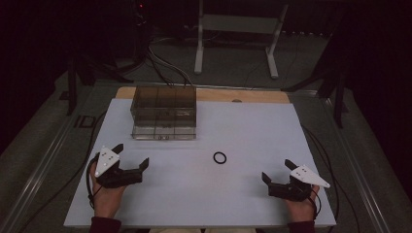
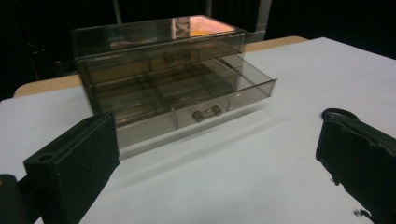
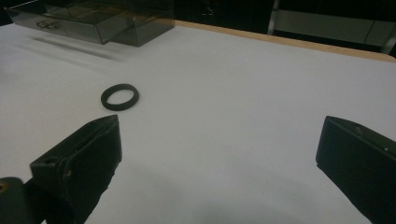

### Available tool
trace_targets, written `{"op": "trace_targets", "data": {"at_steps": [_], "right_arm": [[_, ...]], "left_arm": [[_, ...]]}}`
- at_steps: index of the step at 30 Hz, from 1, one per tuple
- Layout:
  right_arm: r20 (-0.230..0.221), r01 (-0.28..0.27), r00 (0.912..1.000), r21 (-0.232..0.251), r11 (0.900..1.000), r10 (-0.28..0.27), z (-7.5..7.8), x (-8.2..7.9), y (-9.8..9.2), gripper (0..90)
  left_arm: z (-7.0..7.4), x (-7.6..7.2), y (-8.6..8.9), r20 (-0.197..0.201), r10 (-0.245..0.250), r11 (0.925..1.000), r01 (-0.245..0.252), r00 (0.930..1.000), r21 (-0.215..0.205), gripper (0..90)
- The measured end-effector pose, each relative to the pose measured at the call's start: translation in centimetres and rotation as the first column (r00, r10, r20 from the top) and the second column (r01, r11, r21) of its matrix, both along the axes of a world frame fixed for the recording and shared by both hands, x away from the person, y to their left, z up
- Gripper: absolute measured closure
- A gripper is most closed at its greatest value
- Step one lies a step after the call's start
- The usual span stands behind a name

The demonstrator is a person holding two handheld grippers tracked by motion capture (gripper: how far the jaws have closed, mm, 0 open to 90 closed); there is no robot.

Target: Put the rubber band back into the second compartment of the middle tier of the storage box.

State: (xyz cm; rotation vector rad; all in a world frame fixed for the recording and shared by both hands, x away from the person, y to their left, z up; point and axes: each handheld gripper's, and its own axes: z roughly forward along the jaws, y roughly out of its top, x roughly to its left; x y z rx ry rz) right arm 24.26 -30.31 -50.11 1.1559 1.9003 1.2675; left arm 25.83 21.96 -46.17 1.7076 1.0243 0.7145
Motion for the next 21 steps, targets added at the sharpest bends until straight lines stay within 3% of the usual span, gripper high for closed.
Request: {"op": "trace_targets", "data": {"at_steps": [10, 21], "right_arm": [[-0.002, 0.003, 1.0000, 0.005, 1.000, -0.003, 0.1, 0.0, -0.1, 0.8], [-0.002, 0.001, 1.0000, 0.008, 1.000, -0.001, 0.1, 0.0, -0.1, 0.8]], "left_arm": [[0.7, 1.3, -1.9, 0.004, -0.047, 0.9989, 0.047, 0.9989, 0.000, 0.2], [0.7, 2.5, -3.3, -0.024, -0.066, 0.9978, 0.065, 0.9975, -0.012, 0.2]]}}
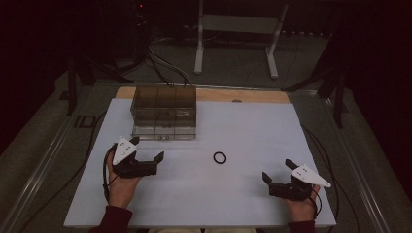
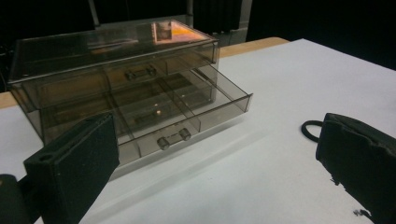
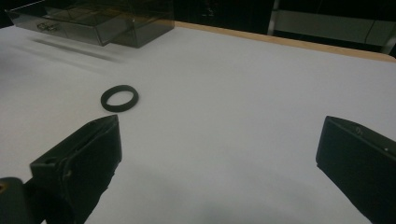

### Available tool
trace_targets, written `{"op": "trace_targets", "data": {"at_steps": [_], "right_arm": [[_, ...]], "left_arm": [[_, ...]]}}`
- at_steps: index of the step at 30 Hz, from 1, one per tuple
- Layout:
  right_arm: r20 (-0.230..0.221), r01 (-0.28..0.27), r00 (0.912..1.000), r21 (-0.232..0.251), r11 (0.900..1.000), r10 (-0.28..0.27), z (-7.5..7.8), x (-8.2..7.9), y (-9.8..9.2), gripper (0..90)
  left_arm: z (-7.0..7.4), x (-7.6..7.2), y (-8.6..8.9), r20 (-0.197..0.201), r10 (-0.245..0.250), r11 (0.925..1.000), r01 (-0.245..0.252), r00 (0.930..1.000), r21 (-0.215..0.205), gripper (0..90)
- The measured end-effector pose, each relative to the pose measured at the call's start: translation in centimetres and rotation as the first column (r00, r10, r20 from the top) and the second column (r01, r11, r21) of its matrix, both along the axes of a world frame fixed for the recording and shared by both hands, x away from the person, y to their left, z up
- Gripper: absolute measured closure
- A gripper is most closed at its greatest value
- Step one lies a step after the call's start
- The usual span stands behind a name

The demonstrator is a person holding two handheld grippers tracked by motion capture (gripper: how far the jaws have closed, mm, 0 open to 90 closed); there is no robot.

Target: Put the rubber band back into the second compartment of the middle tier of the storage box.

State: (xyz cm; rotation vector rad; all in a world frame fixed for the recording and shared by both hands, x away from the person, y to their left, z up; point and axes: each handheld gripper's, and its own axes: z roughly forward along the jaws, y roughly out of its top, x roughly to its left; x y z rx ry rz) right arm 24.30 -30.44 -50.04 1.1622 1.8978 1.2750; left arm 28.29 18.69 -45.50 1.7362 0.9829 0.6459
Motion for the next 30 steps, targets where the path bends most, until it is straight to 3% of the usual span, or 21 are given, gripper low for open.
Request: {"op": "trace_targets", "data": {"at_steps": [20, 30], "right_arm": [[0.001, 0.014, 0.9999, 0.017, 1.000, -0.014, 0.1, -0.1, 0.0, 0.8], [-0.004, 0.015, 0.9999, 0.016, 1.000, -0.015, 0.0, -0.1, 0.0, 0.7]], "left_arm": [[-1.1, 1.9, -3.7, -0.018, -0.085, 0.9964, 0.085, 0.9962, -0.001, 0.2], [-1.1, 2.7, -5.4, -0.009, -0.122, 0.9922, 0.122, 0.9925, 0.023, 0.2]]}}
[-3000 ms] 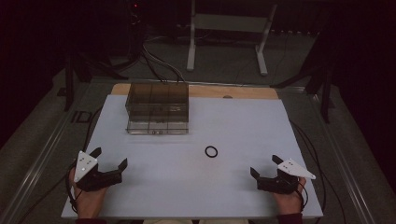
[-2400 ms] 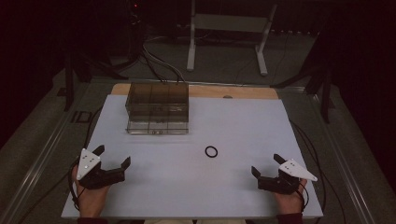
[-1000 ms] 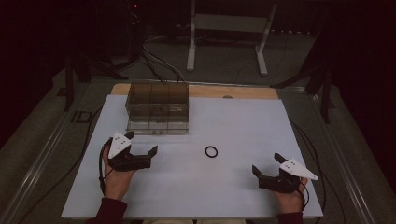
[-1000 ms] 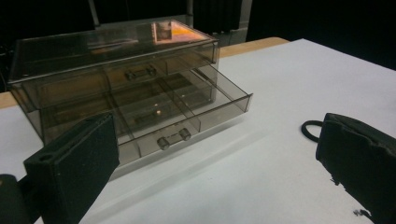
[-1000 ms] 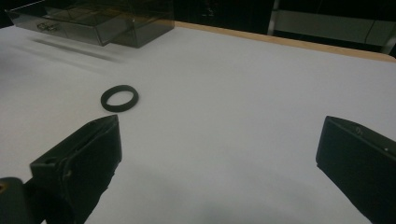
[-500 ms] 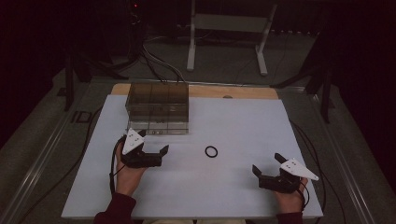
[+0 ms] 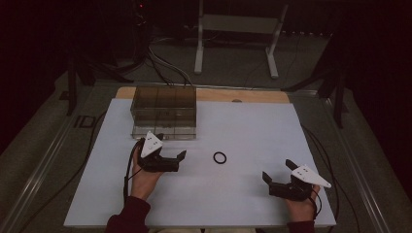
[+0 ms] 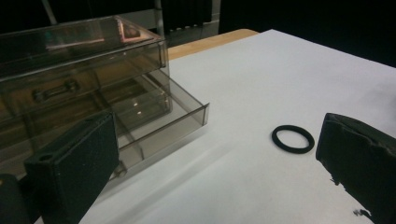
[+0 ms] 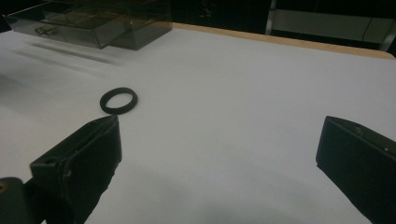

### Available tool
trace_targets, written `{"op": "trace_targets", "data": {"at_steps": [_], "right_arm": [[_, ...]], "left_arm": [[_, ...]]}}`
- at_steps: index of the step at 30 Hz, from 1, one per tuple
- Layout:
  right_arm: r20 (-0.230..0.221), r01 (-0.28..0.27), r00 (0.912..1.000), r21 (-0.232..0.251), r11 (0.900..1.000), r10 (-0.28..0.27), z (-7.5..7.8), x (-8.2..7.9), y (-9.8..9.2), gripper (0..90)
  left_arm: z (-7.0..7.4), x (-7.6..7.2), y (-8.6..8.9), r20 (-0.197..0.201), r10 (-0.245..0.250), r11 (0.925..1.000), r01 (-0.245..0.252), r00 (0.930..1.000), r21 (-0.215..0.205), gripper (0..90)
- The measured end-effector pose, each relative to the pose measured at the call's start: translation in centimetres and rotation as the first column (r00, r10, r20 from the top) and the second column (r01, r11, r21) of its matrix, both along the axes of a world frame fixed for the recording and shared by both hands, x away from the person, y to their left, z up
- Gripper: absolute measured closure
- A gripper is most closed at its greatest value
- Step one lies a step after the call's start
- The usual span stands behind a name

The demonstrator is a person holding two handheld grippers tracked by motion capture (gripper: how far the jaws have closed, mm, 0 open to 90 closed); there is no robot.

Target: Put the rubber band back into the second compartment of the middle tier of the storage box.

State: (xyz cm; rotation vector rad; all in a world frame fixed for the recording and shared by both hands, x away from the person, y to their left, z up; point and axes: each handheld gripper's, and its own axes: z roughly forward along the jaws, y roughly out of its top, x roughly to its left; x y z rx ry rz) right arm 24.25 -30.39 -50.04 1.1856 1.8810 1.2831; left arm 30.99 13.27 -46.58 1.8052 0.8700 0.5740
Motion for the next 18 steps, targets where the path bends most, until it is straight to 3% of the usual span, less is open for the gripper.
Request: {"op": "trace_targets", "data": {"at_steps": [18], "right_arm": [[0.006, -0.004, 1.0000, -0.012, 1.000, 0.004, 0.1, 0.4, -0.1, 0.8]], "left_arm": [[-0.8, 0.9, -1.3, -0.011, -0.012, 0.9999, 0.012, 0.9999, -0.012, 0.2]]}}
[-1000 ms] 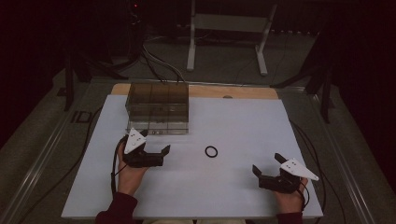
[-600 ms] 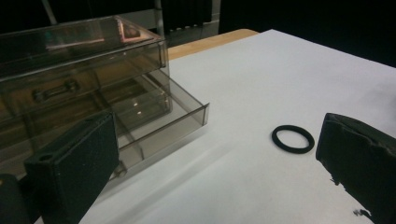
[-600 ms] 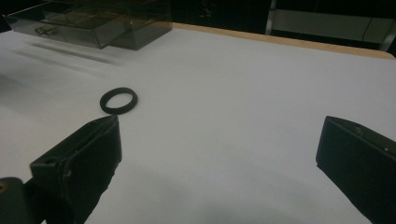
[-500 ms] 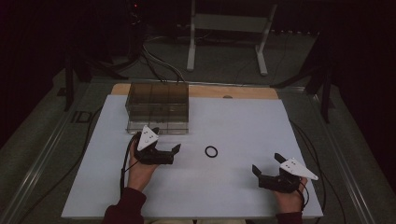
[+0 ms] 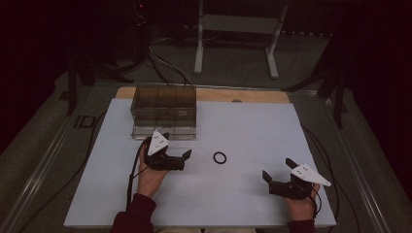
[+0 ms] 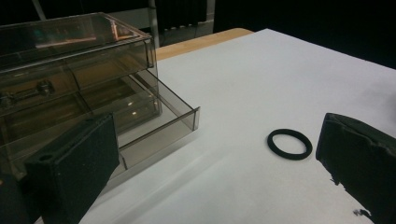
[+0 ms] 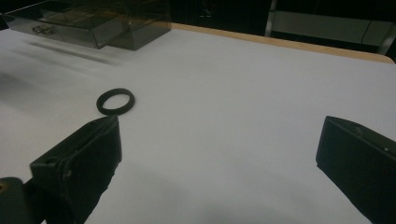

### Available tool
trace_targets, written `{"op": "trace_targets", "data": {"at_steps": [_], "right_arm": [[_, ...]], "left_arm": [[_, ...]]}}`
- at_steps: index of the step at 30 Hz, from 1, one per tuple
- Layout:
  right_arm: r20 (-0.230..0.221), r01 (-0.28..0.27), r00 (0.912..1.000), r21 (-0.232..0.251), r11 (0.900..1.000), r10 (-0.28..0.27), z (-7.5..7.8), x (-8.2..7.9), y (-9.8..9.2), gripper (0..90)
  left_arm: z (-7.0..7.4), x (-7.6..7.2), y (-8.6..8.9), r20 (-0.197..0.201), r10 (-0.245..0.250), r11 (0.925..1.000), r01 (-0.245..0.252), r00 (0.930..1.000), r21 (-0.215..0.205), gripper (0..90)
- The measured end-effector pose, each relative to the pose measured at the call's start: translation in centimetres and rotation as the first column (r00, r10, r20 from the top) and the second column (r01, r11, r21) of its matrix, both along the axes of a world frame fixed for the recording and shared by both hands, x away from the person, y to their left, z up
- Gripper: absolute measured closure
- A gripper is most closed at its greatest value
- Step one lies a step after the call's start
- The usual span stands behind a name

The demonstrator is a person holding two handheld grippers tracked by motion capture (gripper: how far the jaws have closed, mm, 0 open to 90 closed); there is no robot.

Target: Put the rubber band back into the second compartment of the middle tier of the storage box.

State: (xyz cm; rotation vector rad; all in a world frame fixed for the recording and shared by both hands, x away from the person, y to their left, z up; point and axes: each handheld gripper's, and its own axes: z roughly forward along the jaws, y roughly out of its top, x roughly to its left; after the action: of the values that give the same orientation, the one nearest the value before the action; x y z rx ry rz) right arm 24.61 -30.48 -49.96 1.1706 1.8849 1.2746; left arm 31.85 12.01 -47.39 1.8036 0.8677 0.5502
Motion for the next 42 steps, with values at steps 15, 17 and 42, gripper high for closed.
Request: {"op": "trace_targets", "data": {"at_steps": [15, 17, 42], "right_arm": [[0.002, 0.001, 1.0000, 0.000, 1.000, -0.001, 0.0, 0.0, 0.0, 0.7], [0.002, 0.001, 1.0000, -0.001, 1.000, -0.001, 0.0, 0.0, 0.0, 0.8], [0.003, -0.003, 1.0000, -0.001, 1.000, 0.003, 0.0, 0.0, 0.0, 0.8]], "left_arm": [[-1.0, 1.4, -1.6, -0.027, -0.034, 0.9994, 0.034, 0.9991, 0.009, 0.2], [-1.1, 1.6, -1.9, -0.029, -0.037, 0.9992, 0.038, 0.9989, 0.013, 0.2], [-2.7, 3.4, -5.7, -0.094, -0.085, 0.9961, 0.086, 0.9920, 0.015, 1.1]]}}
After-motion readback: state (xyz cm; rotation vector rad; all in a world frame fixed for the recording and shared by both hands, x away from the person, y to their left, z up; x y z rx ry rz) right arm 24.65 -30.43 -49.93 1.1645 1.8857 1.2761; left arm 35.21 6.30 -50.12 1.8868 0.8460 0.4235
